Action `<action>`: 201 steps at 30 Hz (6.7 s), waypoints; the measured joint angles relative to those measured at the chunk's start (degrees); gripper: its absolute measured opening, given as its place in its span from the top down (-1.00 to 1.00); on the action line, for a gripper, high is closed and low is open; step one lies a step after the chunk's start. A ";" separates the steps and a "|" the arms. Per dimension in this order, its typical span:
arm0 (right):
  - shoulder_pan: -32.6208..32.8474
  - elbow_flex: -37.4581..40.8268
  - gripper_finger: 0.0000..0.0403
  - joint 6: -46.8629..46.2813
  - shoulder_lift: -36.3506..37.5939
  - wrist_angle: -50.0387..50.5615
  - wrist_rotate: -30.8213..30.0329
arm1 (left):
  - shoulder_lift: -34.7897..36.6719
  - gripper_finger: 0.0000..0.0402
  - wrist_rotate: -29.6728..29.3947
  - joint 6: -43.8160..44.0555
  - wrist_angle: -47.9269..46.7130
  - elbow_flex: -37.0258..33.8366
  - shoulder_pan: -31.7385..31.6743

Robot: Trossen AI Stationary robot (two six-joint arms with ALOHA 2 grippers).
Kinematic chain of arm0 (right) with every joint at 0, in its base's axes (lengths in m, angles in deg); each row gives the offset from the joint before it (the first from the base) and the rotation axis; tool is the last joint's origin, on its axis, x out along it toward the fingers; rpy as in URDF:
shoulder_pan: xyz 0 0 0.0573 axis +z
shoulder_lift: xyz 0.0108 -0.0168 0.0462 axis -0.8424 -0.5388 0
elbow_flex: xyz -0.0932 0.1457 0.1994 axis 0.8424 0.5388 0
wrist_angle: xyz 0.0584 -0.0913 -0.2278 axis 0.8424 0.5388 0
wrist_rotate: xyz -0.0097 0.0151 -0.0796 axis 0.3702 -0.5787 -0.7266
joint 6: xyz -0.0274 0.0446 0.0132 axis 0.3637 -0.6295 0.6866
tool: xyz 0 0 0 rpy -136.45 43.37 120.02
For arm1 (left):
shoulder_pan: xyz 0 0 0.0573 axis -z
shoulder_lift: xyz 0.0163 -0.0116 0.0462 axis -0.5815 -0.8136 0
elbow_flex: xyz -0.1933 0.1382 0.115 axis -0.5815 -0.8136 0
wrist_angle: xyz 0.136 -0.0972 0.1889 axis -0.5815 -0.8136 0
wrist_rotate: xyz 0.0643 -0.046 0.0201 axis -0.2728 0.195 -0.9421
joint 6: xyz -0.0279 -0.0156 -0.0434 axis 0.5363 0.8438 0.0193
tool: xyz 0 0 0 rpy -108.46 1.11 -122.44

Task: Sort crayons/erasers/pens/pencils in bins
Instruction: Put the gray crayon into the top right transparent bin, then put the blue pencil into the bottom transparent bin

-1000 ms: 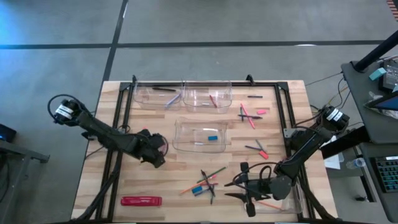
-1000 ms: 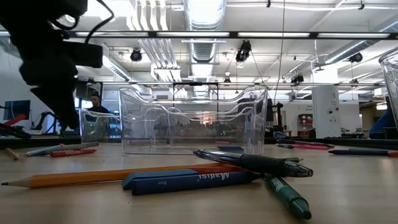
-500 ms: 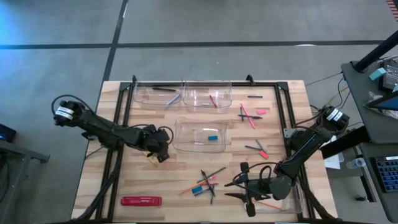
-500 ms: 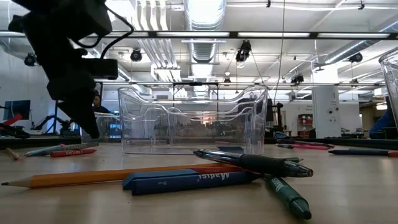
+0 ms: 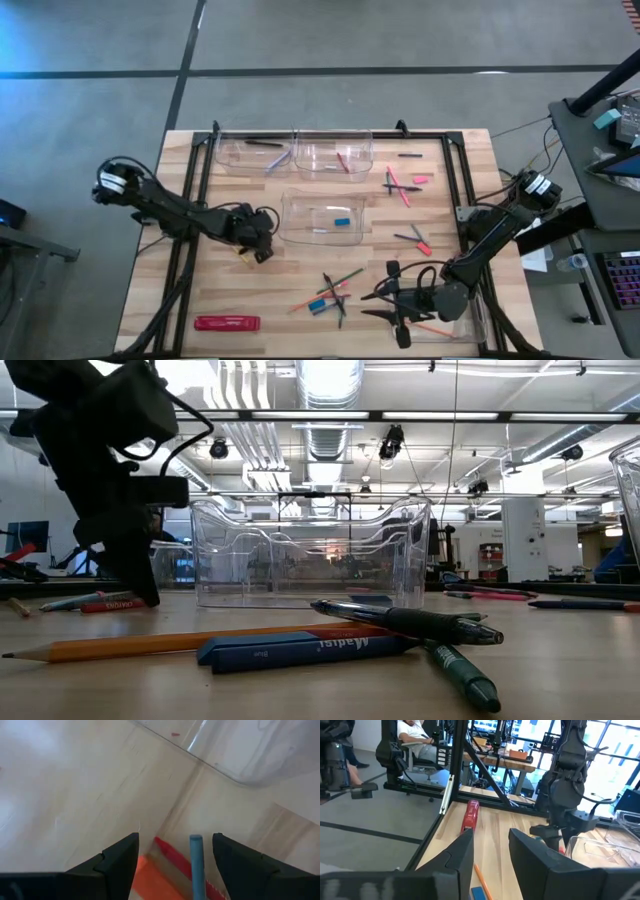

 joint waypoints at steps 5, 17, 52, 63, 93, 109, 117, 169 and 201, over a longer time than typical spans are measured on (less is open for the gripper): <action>0.00 0.13 0.42 -0.08 0.00 0.05 -0.01 | -3.17 -0.15 -0.53 -0.03 1.30 0.39 0.03; 0.00 0.24 0.43 0.05 0.00 0.04 -0.01 | -1.13 0.45 -0.11 -0.15 1.42 0.11 0.00; -1.99 0.26 0.45 -1.37 -0.01 1.68 -0.32 | 9.12 0.97 -4.80 -37.64 1.38 29.75 -16.64; -3.40 0.31 0.01 -8.70 -0.02 8.56 1.47 | -11.70 0.94 7.40 -51.63 5.94 42.45 -32.14; -4.90 0.24 -0.82 -11.58 -3.69 8.97 -5.04 | -17.14 0.16 11.61 -50.12 -5.27 53.14 -40.32; -4.87 0.24 -0.82 -11.94 -3.69 5.15 -4.87 | 21.59 0.15 2.08 -2.42 -36.69 28.73 -15.56; -4.88 0.24 -0.82 -12.46 -3.67 4.17 -4.56 | 26.77 0.15 0.24 24.58 -36.77 8.75 -11.43; -5.38 0.24 -0.82 -11.40 -3.65 4.68 -4.56 | 5.25 0.94 8.47 18.32 -26.49 2.64 -28.40; -3.47 9.97 -0.82 -10.27 4.51 -13.42 2.12 | -1.17 0.98 2.27 -17.98 55.91 21.06 4.21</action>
